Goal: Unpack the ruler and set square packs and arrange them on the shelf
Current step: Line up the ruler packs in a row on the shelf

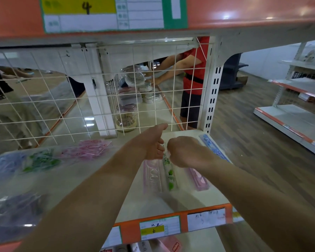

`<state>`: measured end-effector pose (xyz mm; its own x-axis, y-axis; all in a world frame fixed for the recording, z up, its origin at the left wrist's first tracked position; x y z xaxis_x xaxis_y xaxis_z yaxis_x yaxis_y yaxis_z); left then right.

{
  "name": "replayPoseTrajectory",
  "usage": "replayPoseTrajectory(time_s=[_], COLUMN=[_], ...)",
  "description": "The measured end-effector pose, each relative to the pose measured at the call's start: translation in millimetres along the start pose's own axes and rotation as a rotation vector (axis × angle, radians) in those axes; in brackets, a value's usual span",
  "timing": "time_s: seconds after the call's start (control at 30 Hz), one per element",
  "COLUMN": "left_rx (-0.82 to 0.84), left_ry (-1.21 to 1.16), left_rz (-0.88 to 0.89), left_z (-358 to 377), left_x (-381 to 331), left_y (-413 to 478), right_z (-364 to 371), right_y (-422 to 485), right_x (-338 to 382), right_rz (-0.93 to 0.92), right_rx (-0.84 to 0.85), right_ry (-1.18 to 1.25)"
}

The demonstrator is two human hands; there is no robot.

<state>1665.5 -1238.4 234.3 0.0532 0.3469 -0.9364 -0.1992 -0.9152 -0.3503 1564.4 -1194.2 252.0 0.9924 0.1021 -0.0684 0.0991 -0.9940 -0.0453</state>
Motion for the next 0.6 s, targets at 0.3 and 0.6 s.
replayPoseTrajectory(time_s=[0.3,0.6], left_rx=[0.019,0.161], left_ry=[0.039,1.416], left_rz=[-0.017,0.427], left_z=[12,-20], left_x=[-6,28], left_y=[-3,-25], right_z=[26,38], right_y=[-19,-1], right_x=[-6,-16], right_rz=[-0.191,-0.24], right_rx=[0.093,0.08], right_ry=[-0.104,-0.082])
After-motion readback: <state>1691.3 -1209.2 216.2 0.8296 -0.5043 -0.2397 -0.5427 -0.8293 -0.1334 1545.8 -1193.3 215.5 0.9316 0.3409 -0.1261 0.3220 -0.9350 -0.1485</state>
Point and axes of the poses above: each hand's wrist, its own y-axis towards the middle knuckle, its own z-axis out of the palm, x = y × z, the point moved 2 cm from there along y, towards the middle knuckle, and after that the axes turned 12 degrees about z, right-handed, at the moved point
